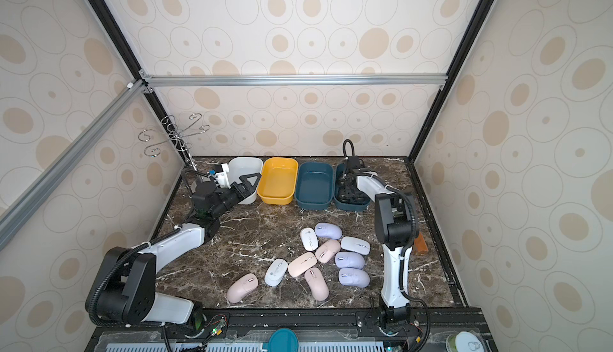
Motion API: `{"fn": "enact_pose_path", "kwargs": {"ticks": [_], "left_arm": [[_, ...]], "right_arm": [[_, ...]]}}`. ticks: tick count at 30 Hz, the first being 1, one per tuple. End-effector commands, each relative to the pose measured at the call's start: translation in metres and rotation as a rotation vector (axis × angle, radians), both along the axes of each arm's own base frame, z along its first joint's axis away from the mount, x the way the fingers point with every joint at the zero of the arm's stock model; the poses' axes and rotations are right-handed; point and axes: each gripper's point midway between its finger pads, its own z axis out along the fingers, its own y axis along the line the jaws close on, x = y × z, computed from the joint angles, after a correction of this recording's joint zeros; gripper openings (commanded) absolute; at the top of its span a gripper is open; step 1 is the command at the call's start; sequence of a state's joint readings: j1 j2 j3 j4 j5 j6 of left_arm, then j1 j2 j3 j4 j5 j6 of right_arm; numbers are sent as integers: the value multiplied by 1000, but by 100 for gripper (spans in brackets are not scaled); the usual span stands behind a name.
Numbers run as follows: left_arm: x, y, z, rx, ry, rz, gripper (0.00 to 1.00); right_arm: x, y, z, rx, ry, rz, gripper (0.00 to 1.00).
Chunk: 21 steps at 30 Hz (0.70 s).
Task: Place the mice by color into the storage box
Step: Place the mouse in the storage box.
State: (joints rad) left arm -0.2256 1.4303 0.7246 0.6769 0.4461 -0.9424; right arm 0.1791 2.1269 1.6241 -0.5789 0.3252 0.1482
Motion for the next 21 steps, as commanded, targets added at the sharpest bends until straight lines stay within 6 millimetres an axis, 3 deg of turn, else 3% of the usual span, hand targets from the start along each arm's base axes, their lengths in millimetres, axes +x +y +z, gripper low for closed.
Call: {"fn": "enact_pose_path", "kwargs": {"ticks": [1, 21], "left_arm": [[5, -5, 21, 0, -61, -19, 100], [5, -7, 18, -8, -55, -24, 100]], "right_arm": [[0, -2, -4, -14, 33, -11, 56], [-9, -6, -19, 72, 155, -62, 69]]}}
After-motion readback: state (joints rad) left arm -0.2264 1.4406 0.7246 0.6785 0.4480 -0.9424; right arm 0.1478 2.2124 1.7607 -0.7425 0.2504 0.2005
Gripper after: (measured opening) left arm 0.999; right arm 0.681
